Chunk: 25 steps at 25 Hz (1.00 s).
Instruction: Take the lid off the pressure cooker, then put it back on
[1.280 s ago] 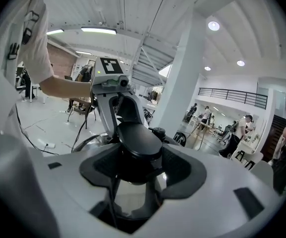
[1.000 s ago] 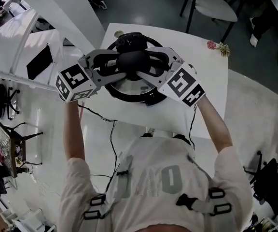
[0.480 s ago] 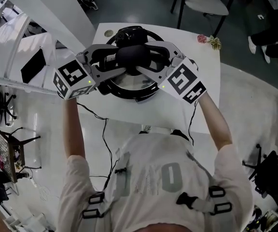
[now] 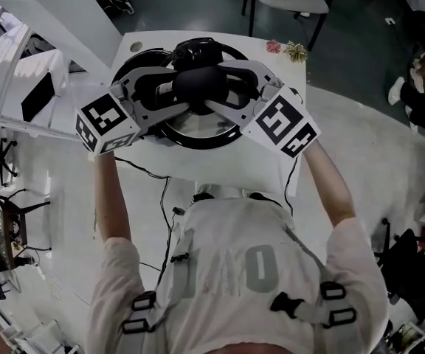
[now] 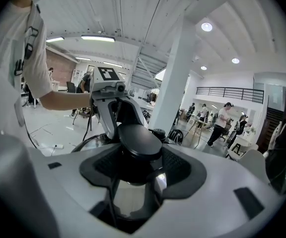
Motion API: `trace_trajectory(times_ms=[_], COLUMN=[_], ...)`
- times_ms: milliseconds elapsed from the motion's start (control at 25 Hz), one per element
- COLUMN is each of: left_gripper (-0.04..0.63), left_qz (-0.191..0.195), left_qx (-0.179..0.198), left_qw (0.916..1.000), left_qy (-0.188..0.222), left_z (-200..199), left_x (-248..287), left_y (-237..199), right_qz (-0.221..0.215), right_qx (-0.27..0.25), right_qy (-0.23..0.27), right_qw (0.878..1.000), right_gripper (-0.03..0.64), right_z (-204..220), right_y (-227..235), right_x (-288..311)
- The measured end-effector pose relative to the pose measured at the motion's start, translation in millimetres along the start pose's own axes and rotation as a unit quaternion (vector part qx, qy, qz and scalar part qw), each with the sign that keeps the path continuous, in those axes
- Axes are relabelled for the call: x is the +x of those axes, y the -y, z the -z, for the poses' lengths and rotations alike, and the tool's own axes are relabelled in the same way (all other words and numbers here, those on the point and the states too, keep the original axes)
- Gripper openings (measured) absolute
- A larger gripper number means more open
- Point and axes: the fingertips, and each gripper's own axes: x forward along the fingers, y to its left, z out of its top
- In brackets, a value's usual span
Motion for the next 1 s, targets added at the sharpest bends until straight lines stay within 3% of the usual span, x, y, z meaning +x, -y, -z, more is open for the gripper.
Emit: trace_trajectory(times_ms=[200, 440, 600, 840, 1000], left_gripper=[0.238, 0.238, 0.238, 0.238, 0.236], left_qz=[-0.002, -0.007, -0.006, 0.005, 0.013], left_qx=[-0.008, -0.01, -0.021, -0.033, -0.043], left_qw=[1.0, 0.9999, 0.9997, 0.9986, 0.9971], left_qy=[0.002, 0.001, -0.007, -0.04, -0.062], left_z=[3, -30, -11, -5, 14], left_x=[3, 84, 71, 136, 145], left_y=[0, 68, 50, 108, 112], right_qz=[-0.005, -0.007, -0.013, -0.022, -0.028], right_qx=[-0.002, -0.005, 0.0, 0.017, 0.026], right_qy=[-0.01, -0.012, -0.022, -0.029, -0.036], right_qw=[1.0, 1.0, 1.0, 0.999, 0.999], right_gripper=[0.259, 0.259, 0.259, 0.259, 0.259], right_z=[3, 60, 57, 121, 140], right_y=[0, -4, -4, -23, -30], right_x=[1, -94, -65, -120, -113])
